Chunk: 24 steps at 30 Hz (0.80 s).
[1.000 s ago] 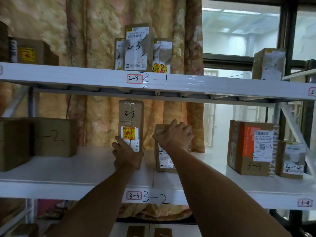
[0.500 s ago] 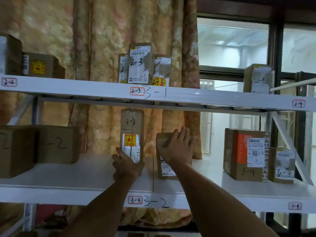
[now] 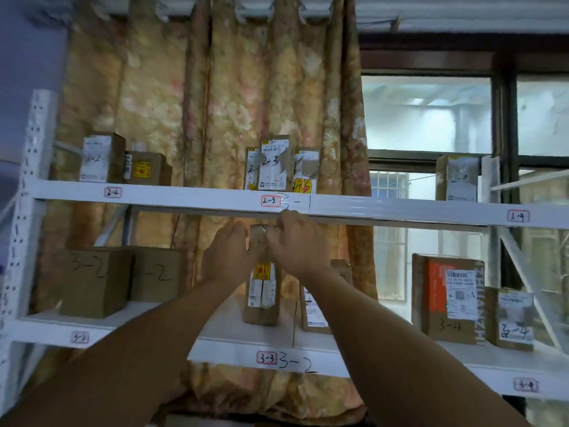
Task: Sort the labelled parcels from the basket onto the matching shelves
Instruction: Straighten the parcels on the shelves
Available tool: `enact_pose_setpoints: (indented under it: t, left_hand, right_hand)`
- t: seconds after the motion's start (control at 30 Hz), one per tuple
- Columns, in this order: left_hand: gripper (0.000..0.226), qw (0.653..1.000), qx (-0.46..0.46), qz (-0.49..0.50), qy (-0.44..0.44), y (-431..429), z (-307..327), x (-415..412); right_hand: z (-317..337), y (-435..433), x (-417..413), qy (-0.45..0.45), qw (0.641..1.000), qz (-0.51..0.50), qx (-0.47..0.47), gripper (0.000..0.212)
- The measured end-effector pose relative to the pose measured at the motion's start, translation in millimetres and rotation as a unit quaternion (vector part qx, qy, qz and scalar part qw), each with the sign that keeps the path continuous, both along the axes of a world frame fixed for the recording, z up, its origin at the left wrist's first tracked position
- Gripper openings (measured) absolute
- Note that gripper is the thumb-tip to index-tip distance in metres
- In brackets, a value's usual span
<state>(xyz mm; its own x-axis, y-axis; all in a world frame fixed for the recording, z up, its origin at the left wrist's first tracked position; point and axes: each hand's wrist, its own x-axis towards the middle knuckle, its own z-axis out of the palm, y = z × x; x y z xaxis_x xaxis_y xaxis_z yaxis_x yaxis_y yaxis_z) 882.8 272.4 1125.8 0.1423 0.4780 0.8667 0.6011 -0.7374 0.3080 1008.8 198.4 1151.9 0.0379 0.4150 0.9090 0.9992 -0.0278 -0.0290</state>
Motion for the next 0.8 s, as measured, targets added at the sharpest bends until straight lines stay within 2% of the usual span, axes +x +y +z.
enact_pose_setpoints:
  t: [0.1, 0.3, 0.47, 0.53, 0.67, 0.73, 0.8]
  left_hand:
    - [0.010, 0.997, 0.050, -0.031, -0.051, -1.1, 43.8, -10.4]
    - [0.017, 0.993, -0.020, -0.082, -0.082, 53.6, 122.0, -26.2]
    - [0.027, 0.977, -0.122, -0.135, -0.111, 112.6, 153.9, -28.2]
    - [0.031, 0.968, -0.155, -0.164, -0.111, 133.5, 162.4, -25.0]
    - [0.042, 0.946, -0.208, -0.225, -0.104, 169.3, 188.3, -8.9]
    - [0.040, 0.936, -0.234, -0.248, -0.090, 179.4, 197.9, 0.1]
    - [0.043, 0.924, -0.264, -0.268, -0.074, 187.5, 204.5, 10.4]
  right_hand:
    - [34.6, -5.6, -8.7, 0.052, 0.997, 0.009, 0.049, 0.024]
    - [96.4, 4.7, 4.2, 0.167, 0.981, 0.013, 0.098, 0.023]
    - [133.4, 35.0, 33.8, 0.259, 0.963, -0.024, 0.069, 0.043]
    - [144.5, 46.8, 47.7, 0.301, 0.952, -0.049, 0.038, 0.059]
    - [168.1, 79.7, 84.9, 0.371, 0.929, -0.009, 0.010, 0.093]
    - [179.1, 92.9, 112.3, 0.389, 0.920, 0.010, -0.037, 0.091]
    - [183.3, 96.3, 124.4, 0.413, 0.905, 0.024, -0.101, 0.072]
